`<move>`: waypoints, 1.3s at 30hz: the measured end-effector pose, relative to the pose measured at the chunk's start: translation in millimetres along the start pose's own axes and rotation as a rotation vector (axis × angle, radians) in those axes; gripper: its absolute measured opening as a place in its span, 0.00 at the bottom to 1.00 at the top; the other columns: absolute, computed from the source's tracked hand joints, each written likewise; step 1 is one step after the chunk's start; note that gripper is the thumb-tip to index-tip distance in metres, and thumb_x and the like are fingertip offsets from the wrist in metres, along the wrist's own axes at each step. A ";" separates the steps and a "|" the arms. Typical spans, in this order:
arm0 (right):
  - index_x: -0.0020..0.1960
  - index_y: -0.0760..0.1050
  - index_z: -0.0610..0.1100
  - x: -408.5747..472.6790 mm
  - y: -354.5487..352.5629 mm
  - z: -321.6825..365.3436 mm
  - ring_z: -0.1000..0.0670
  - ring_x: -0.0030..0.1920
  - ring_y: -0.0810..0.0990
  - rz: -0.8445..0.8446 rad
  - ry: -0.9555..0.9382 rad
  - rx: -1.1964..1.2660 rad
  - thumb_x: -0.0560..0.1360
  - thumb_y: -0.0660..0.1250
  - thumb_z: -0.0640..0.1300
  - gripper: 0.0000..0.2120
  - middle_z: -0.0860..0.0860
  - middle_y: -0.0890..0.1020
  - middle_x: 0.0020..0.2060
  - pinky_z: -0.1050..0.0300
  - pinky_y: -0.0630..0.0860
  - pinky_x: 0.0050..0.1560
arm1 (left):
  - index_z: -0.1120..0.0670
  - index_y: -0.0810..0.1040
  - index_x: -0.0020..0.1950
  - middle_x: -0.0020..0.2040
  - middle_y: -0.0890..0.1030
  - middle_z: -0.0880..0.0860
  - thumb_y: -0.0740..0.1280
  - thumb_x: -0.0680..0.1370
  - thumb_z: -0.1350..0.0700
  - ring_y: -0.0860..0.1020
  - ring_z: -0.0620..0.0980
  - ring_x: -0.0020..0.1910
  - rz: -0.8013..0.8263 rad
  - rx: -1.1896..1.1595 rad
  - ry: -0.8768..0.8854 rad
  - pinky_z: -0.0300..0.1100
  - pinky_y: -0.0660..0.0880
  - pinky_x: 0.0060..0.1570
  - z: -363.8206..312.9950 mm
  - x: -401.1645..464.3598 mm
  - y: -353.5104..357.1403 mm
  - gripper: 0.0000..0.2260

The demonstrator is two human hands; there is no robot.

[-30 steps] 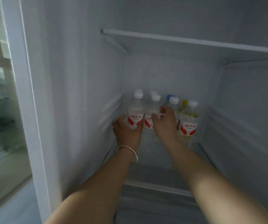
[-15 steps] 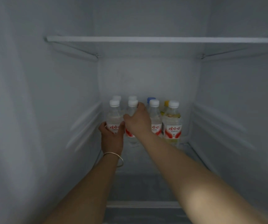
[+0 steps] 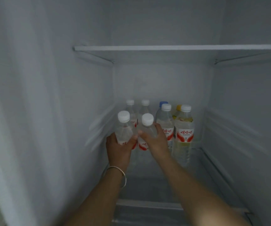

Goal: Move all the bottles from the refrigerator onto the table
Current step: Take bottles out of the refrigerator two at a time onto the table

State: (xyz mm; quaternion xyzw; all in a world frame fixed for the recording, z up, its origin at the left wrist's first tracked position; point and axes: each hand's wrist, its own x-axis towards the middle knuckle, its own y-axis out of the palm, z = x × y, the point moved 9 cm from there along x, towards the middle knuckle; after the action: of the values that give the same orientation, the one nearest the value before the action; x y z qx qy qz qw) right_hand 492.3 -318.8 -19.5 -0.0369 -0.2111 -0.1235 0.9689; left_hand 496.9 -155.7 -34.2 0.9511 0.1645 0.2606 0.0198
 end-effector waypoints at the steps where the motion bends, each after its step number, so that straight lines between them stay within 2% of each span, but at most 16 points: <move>1: 0.58 0.71 0.52 -1.6 0.8 -3.0 0.60 0.52 0.77 0.024 -0.006 0.032 0.70 0.73 0.43 0.20 0.57 0.78 0.51 0.64 0.74 0.52 | 0.40 0.80 0.38 0.36 0.84 0.43 0.78 0.63 0.48 0.82 0.38 0.37 -0.011 -0.004 -0.001 0.31 0.76 0.36 2.5 -2.8 -2.8 0.09; 4: 0.55 0.73 0.51 -8.2 2.6 -8.5 0.65 0.47 0.80 0.016 -0.043 0.104 0.67 0.75 0.41 0.20 0.57 0.80 0.49 0.70 0.75 0.47 | 0.44 0.76 0.47 0.43 0.82 0.43 0.78 0.65 0.55 0.80 0.41 0.43 -0.038 -0.018 -0.062 0.28 0.74 0.39 12.3 -14.7 -9.5 0.16; 7: 0.56 0.72 0.50 -17.8 1.7 -8.9 0.59 0.50 0.79 -0.083 -0.064 0.093 0.65 0.77 0.43 0.23 0.52 0.80 0.50 0.71 0.74 0.47 | 0.53 0.73 0.55 0.47 0.80 0.48 0.77 0.66 0.58 0.79 0.43 0.44 -0.070 -0.012 -0.073 0.23 0.72 0.37 9.6 -23.8 -15.6 0.21; 11: 0.55 0.73 0.50 -38.4 -10.2 13.0 0.52 0.50 0.78 -0.226 -0.085 0.065 0.68 0.74 0.44 0.18 0.53 0.79 0.47 0.64 0.73 0.49 | 0.46 0.74 0.47 0.42 0.79 0.42 0.76 0.66 0.56 0.78 0.34 0.38 -0.064 -0.042 -0.038 0.22 0.71 0.34 -18.3 -34.4 -20.2 0.15; 14: 0.55 0.75 0.46 -61.3 -22.2 36.8 0.50 0.51 0.79 -0.297 -0.074 0.075 0.69 0.73 0.48 0.17 0.52 0.80 0.47 0.58 0.75 0.52 | 0.49 0.74 0.50 0.41 0.78 0.40 0.76 0.67 0.53 0.77 0.30 0.35 -0.004 -0.080 -0.046 0.22 0.70 0.33 -45.6 -50.5 -20.7 0.16; 17: 0.54 0.76 0.44 -89.5 -38.1 65.7 0.51 0.50 0.80 -0.361 -0.118 0.021 0.68 0.73 0.52 0.19 0.52 0.81 0.46 0.65 0.73 0.46 | 0.49 0.74 0.52 0.41 0.79 0.41 0.76 0.66 0.52 0.78 0.35 0.38 0.060 -0.139 -0.053 0.24 0.72 0.35 -70.7 -66.9 -22.2 0.18; 19: 0.54 0.77 0.43 -115.3 -46.3 80.9 0.54 0.49 0.81 -0.389 -0.138 0.018 0.64 0.73 0.57 0.25 0.52 0.83 0.47 0.66 0.74 0.46 | 0.49 0.74 0.53 0.43 0.80 0.43 0.76 0.67 0.51 0.80 0.41 0.42 0.143 -0.184 -0.065 0.30 0.75 0.40 -81.9 -82.7 -24.1 0.19; 21: 0.54 0.78 0.43 -148.3 -58.5 92.8 0.52 0.51 0.81 -0.456 -0.118 -0.016 0.61 0.71 0.63 0.30 0.50 0.83 0.49 0.56 0.76 0.52 | 0.49 0.75 0.56 0.47 0.83 0.44 0.75 0.65 0.45 0.81 0.42 0.46 0.279 -0.214 -0.081 0.36 0.76 0.47 -93.4 -106.5 -23.7 0.23; 22: 0.53 0.77 0.41 -167.5 -66.1 98.4 0.51 0.51 0.81 -0.499 -0.097 -0.061 0.62 0.69 0.65 0.31 0.49 0.83 0.47 0.53 0.76 0.53 | 0.48 0.76 0.57 0.48 0.83 0.44 0.75 0.64 0.41 0.81 0.40 0.48 0.348 -0.222 -0.076 0.35 0.75 0.48 -100.6 -121.2 -23.9 0.25; 25: 0.45 0.75 0.42 -235.8 -95.4 114.1 0.54 0.42 0.77 -0.625 -0.037 -0.184 0.69 0.68 0.62 0.22 0.55 0.78 0.37 0.58 0.71 0.41 | 0.47 0.76 0.52 0.43 0.82 0.41 0.75 0.66 0.45 0.80 0.33 0.42 0.467 -0.225 -0.088 0.23 0.72 0.38 -117.5 -171.6 -28.6 0.18; 27: 0.46 0.77 0.44 -285.2 -116.2 123.0 0.53 0.41 0.79 -0.697 0.019 -0.259 0.72 0.67 0.60 0.18 0.55 0.79 0.37 0.59 0.73 0.40 | 0.45 0.75 0.49 0.41 0.81 0.40 0.75 0.67 0.46 0.79 0.32 0.39 0.541 -0.254 -0.139 0.24 0.72 0.35 -126.6 -213.9 -26.5 0.14; 30: 0.46 0.78 0.46 -362.8 -151.4 131.1 0.50 0.45 0.81 -0.819 0.115 -0.343 0.67 0.66 0.66 0.24 0.53 0.81 0.40 0.54 0.75 0.47 | 0.45 0.75 0.47 0.42 0.81 0.41 0.74 0.67 0.45 0.78 0.34 0.41 0.664 -0.280 -0.241 0.30 0.72 0.39 -137.1 -288.6 -21.5 0.13; 32: 0.46 0.79 0.47 -416.9 -180.6 141.1 0.47 0.48 0.81 -0.942 0.168 -0.379 0.61 0.63 0.71 0.30 0.50 0.83 0.43 0.50 0.76 0.52 | 0.45 0.76 0.48 0.42 0.80 0.40 0.74 0.67 0.45 0.77 0.33 0.40 0.764 -0.294 -0.268 0.27 0.73 0.39 -150.5 -337.7 -15.0 0.13; 34: 0.48 0.78 0.46 -468.9 -206.6 156.0 0.47 0.49 0.81 -1.034 0.193 -0.387 0.65 0.65 0.69 0.27 0.48 0.83 0.46 0.51 0.75 0.50 | 0.45 0.75 0.48 0.41 0.79 0.38 0.74 0.68 0.46 0.75 0.31 0.38 0.866 -0.307 -0.263 0.23 0.70 0.33 -171.5 -384.9 -8.2 0.12; 36: 0.50 0.78 0.46 -518.1 -228.9 171.0 0.47 0.49 0.80 -1.117 0.215 -0.407 0.65 0.64 0.69 0.28 0.49 0.82 0.47 0.53 0.73 0.50 | 0.44 0.74 0.48 0.41 0.79 0.39 0.73 0.69 0.46 0.75 0.32 0.38 0.958 -0.334 -0.256 0.24 0.70 0.31 -192.8 -431.6 -3.2 0.12; 39: 0.50 0.78 0.47 -588.8 -257.3 195.6 0.48 0.49 0.80 -1.212 0.244 -0.482 0.62 0.60 0.72 0.32 0.50 0.83 0.45 0.48 0.75 0.54 | 0.45 0.75 0.49 0.42 0.80 0.39 0.72 0.70 0.45 0.78 0.36 0.41 1.096 -0.371 -0.271 0.26 0.69 0.36 -225.0 -503.8 0.5 0.12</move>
State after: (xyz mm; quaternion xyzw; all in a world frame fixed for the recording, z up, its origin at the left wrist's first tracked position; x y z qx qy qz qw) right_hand -169.9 -411.7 -83.2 -0.1131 -0.0499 -0.6936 0.7097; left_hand -24.1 -329.9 -86.3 0.9029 -0.4026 0.1336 0.0692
